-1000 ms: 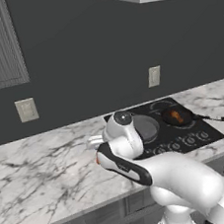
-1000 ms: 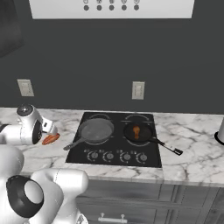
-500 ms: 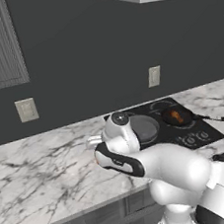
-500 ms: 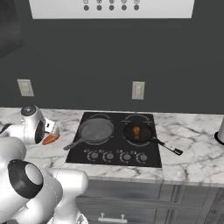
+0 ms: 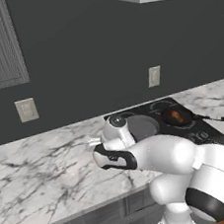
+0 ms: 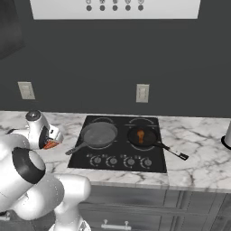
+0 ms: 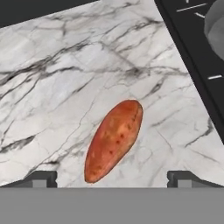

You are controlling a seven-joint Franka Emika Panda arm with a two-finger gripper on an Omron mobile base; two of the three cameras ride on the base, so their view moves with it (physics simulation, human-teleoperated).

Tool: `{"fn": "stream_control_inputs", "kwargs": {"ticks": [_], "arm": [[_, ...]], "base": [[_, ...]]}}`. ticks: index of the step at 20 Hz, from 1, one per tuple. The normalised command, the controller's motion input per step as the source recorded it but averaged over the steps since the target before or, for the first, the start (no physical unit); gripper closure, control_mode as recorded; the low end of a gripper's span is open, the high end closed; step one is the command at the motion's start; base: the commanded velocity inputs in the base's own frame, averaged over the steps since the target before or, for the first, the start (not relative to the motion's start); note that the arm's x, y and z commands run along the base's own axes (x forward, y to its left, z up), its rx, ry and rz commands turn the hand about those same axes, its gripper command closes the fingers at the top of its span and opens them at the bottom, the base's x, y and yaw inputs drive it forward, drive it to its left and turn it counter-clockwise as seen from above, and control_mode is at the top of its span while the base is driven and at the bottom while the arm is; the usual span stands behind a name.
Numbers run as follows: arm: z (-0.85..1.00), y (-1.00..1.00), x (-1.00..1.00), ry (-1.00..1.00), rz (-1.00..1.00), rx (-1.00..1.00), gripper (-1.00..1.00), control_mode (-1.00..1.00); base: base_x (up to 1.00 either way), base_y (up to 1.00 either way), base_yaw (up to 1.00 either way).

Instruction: Place both pans onto different burners. Then place the sweet potato and the chicken drumstick on different pans.

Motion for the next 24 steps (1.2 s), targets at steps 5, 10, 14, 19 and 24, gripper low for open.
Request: {"fn": "stream_control_inputs", "kwargs": {"ticks": [5,10,14,19,24], "arm": [[-0.19,0.07,0.19,0.03,-0.02,0.0,-1.0,-1.0],[-0.2,0.09,0.23,0.04,-0.03,0.0,-1.0,-1.0],[-0.21,0.05,0.2,0.04,-0.02,0.0,-1.0,-1.0],[-0.2,0.05,0.23,0.04,-0.02,0.0,-1.0,-1.0],[-0.2,0.05,0.2,0.03,-0.02,0.0,-1.0,-1.0]], "base": [[0.0,0.0,0.0],[0.0,0.0,0.0],[0.0,0.0,0.0],[0.0,0.0,0.0],[0.0,0.0,0.0]]}}
